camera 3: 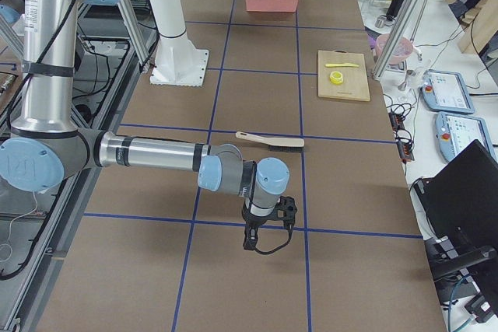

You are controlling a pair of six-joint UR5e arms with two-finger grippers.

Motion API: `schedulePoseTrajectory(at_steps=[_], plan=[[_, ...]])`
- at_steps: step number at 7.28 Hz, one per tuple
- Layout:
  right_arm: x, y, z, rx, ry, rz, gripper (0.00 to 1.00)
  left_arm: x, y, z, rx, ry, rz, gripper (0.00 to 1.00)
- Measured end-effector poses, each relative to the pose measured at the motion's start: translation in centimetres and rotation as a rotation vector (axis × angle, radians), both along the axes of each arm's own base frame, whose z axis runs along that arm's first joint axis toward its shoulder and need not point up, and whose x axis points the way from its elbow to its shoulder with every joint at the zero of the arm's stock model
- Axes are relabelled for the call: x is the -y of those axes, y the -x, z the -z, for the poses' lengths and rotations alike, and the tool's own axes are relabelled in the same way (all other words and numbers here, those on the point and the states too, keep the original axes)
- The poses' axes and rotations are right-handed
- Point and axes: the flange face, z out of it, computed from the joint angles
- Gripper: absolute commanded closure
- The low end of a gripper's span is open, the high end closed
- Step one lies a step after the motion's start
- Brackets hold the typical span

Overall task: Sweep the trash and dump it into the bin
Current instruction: 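Bring the empty dustpan back down onto the table with the left gripper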

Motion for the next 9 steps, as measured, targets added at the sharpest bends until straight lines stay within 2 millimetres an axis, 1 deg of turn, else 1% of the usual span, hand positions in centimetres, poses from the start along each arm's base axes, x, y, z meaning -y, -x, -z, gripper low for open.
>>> schedulePoseTrajectory(at_steps=[1, 2, 3, 4, 5, 6, 7, 8, 9], plan=[[0.0, 0.0, 0.0, 0.000, -0.001, 0.001, 0.00, 2.0, -2.4, 1.9, -0.065, -0.019, -0.078, 1.00], [0.1, 0.0, 0.1, 0.001, -0.004, 0.001, 0.00, 3.7, -5.5, 3.7, -0.104, -0.023, -0.171, 1.00], [0.3, 0.0, 0.2, 0.001, -0.007, 0.002, 0.00, 5.3, -8.9, 5.6, -0.110, -0.047, -0.276, 1.00], [0.4, 0.1, 0.4, 0.000, -0.013, 0.003, 0.00, 6.5, -12.4, 7.2, -0.100, -0.083, -0.378, 1.00], [1.0, 0.1, 0.9, -0.001, -0.026, 0.004, 0.00, 7.4, -16.4, 8.8, -0.070, -0.130, -0.476, 1.00], [2.1, 0.2, 1.8, -0.002, -0.049, 0.005, 0.00, 8.0, -21.0, 10.5, -0.024, -0.182, -0.559, 1.00], [3.3, 0.2, 2.8, -0.004, -0.073, 0.007, 0.00, 8.1, -25.5, 11.9, 0.012, -0.222, -0.626, 1.00], [4.3, 0.3, 3.8, -0.004, -0.096, 0.008, 0.00, 8.2, -29.4, 13.3, 0.031, -0.258, -0.677, 1.00], [5.2, 0.3, 4.8, -0.003, -0.118, 0.008, 0.00, 8.7, -32.9, 15.1, 0.035, -0.294, -0.716, 1.00]])
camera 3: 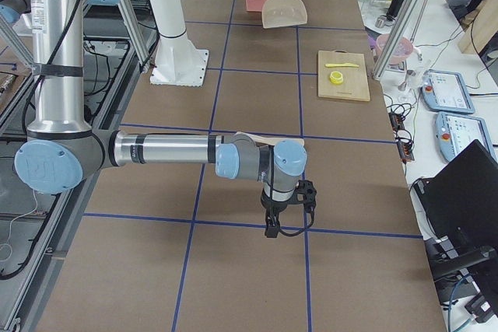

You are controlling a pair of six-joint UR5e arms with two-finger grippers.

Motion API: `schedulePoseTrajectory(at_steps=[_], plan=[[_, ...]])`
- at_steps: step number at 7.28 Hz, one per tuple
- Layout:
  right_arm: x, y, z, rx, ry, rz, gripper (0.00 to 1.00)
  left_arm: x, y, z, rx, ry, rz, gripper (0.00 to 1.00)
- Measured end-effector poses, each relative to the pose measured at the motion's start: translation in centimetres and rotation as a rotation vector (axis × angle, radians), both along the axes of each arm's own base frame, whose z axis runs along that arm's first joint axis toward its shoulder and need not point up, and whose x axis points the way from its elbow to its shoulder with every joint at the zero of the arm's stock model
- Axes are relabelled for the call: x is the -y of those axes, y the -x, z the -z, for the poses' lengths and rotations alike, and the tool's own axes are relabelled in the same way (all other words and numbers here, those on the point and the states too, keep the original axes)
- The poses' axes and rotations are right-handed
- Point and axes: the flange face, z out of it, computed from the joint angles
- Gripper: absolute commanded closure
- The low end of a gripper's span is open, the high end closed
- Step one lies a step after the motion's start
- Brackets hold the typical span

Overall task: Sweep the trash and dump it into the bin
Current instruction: 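Bring the empty dustpan back down onto the table with the left gripper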

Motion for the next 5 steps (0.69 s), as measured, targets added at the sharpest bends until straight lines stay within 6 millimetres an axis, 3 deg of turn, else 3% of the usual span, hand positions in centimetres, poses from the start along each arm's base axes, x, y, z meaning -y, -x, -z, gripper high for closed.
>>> schedulePoseTrajectory(at_steps=[2, 3, 4, 5], plan=[[1.2, 0.5, 1.1, 0.001, -0.025, 0.010, 0.00, -0.1, -6.9, 2.4, -0.017, -0.034, -0.090, 1.00], [1.3, 0.7, 1.1, 0.001, -0.024, 0.012, 0.00, -1.2, -10.5, 3.3, -0.035, -0.041, -0.136, 1.00], [1.4, 0.7, 1.1, 0.002, -0.033, 0.012, 0.00, -2.5, -13.0, 3.9, -0.064, -0.034, -0.150, 1.00], [1.5, 0.7, 1.2, 0.005, -0.061, 0.011, 0.00, -3.4, -13.9, 3.9, -0.105, -0.027, -0.134, 1.00]])
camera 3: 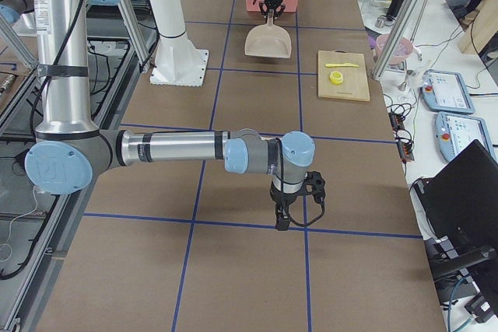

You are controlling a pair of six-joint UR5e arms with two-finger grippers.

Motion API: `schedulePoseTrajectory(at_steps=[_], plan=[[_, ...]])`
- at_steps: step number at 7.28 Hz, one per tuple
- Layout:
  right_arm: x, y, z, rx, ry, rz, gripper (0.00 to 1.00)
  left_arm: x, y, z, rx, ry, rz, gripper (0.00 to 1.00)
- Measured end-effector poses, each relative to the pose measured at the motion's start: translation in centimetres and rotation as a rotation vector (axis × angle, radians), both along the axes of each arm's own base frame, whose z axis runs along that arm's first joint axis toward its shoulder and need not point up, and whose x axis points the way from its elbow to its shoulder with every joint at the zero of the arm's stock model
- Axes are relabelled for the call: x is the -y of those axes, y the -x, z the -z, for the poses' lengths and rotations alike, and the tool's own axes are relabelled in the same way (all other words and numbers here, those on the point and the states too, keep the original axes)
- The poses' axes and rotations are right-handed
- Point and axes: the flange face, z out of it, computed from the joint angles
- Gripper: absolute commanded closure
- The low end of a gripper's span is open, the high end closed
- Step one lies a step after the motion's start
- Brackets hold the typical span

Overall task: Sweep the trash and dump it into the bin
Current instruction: 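Bring the empty dustpan back down onto the table with the left gripper, then hold the dustpan flat on the table with the left gripper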

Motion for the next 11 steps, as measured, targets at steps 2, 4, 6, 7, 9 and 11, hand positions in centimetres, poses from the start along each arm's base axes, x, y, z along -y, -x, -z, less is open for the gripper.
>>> schedulePoseTrajectory(at_steps=[2, 4, 6, 7, 9, 11], plan=[[0.0, -0.1, 0.1, 0.003, -0.047, -0.004, 0.00, -1.2, 0.3, -1.1, -0.056, 0.036, 0.049, 1.00], [0.0, 0.0, -0.2, 0.020, -0.047, -0.006, 0.00, -2.7, -0.2, -2.1, -0.070, 0.068, 0.064, 1.00], [-0.2, -0.4, 0.5, 0.081, -0.055, -0.018, 0.00, -5.4, -2.6, -2.4, -0.064, 0.077, 0.033, 1.00], [-0.9, -0.6, 0.5, 0.101, -0.053, -0.023, 0.00, -7.1, -3.6, -2.6, -0.056, 0.069, 0.019, 1.00], [-2.0, -0.9, 0.2, 0.106, -0.046, -0.026, 0.00, -8.7, -4.0, -3.1, -0.049, 0.060, 0.007, 1.00], [-2.3, -1.0, -0.1, 0.101, -0.042, -0.028, 0.00, -9.0, -3.9, -3.2, -0.056, 0.054, 0.005, 1.00]])
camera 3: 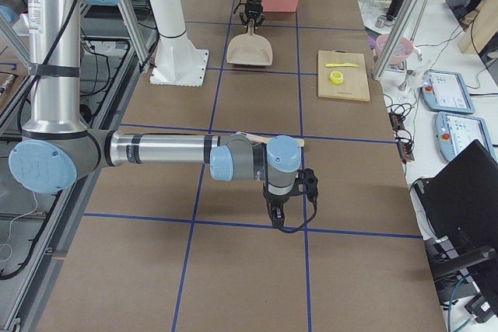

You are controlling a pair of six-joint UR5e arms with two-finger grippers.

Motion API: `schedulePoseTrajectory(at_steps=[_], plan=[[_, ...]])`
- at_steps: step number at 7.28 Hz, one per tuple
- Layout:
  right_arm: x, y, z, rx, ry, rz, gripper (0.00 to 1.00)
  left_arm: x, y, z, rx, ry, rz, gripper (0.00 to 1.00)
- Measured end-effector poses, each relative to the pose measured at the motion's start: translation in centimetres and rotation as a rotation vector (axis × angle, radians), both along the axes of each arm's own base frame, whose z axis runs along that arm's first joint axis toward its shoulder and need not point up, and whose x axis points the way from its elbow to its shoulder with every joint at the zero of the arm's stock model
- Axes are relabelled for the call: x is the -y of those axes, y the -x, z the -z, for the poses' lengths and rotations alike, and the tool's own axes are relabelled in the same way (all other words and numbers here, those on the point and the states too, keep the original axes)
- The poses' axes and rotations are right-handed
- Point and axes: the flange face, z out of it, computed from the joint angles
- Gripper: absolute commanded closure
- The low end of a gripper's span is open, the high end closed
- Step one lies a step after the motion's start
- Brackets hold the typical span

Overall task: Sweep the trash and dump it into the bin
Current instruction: 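Hold the dustpan flat on the table with the left gripper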

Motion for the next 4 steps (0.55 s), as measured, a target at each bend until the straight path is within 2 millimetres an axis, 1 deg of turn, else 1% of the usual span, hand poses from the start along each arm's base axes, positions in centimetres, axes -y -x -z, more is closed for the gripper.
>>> schedulePoseTrajectory(at_steps=[3, 4], plan=[[-0.16, 0.02, -0.40, 0.004, 0.012, -0.002, 0.00, -0.05, 0.03, -0.01, -0.002, -0.003, 0.000, 1.00], [-0.18, 0.03, -0.44, 0.005, 0.013, -0.002, 0.00, -0.04, 0.02, -0.04, -0.003, -0.004, 0.000, 0.92]])
